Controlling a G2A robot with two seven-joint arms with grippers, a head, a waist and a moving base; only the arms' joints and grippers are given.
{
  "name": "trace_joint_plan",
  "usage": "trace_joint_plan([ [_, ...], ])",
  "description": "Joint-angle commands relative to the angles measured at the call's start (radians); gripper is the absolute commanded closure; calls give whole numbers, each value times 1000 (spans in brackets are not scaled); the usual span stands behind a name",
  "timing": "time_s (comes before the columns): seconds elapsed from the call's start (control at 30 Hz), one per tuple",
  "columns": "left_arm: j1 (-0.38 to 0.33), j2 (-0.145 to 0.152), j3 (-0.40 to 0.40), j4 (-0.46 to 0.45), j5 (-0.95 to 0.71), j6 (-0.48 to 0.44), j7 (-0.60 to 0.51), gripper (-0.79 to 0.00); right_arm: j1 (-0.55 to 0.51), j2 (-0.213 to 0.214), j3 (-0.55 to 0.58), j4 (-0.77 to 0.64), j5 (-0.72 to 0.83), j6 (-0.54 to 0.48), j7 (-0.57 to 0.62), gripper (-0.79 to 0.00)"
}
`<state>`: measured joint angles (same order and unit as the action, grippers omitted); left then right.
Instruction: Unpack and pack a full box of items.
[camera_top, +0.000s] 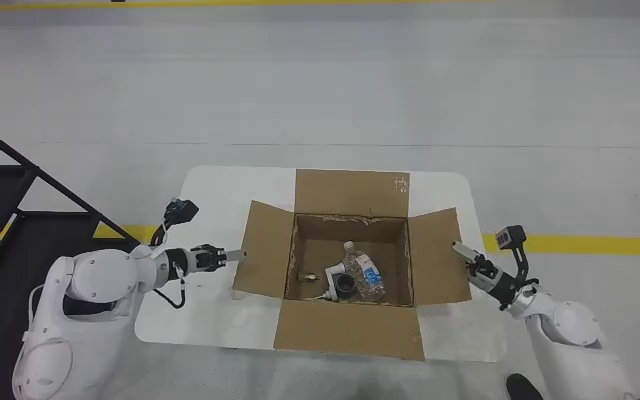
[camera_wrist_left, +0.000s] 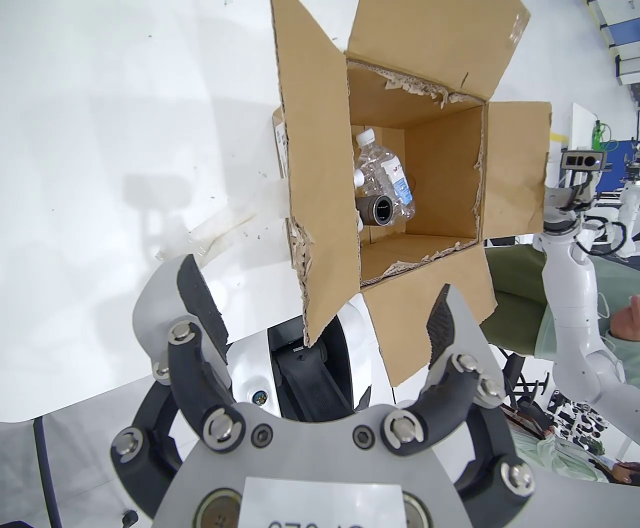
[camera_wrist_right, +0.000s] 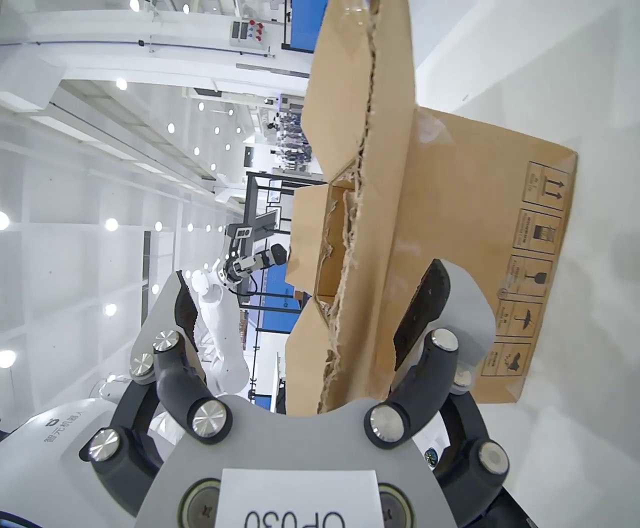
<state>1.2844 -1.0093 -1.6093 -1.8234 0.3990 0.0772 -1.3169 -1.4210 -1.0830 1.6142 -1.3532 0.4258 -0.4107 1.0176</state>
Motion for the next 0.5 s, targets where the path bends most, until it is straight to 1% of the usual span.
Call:
trace_joint_plan([
  [0.0, -3, 2, -1, 3, -5, 3, 4, -785, 2, 0, -7, -47, -4, 7, 0, -785],
  [0.2, -10, 8, 0, 4, -17, 8, 9, -785, 48, -4, -84, -149, -55, 45, -2, -785],
  [0.37, -13, 14, -1, 2, -23, 8, 17, -785, 129, -15, -181, -114, -98, 76, -12, -785],
  [0.47, -16, 17, -4, 6, -27, 14, 26, -785, 181, -21, -238, -74, -162, 98, -29, -785],
])
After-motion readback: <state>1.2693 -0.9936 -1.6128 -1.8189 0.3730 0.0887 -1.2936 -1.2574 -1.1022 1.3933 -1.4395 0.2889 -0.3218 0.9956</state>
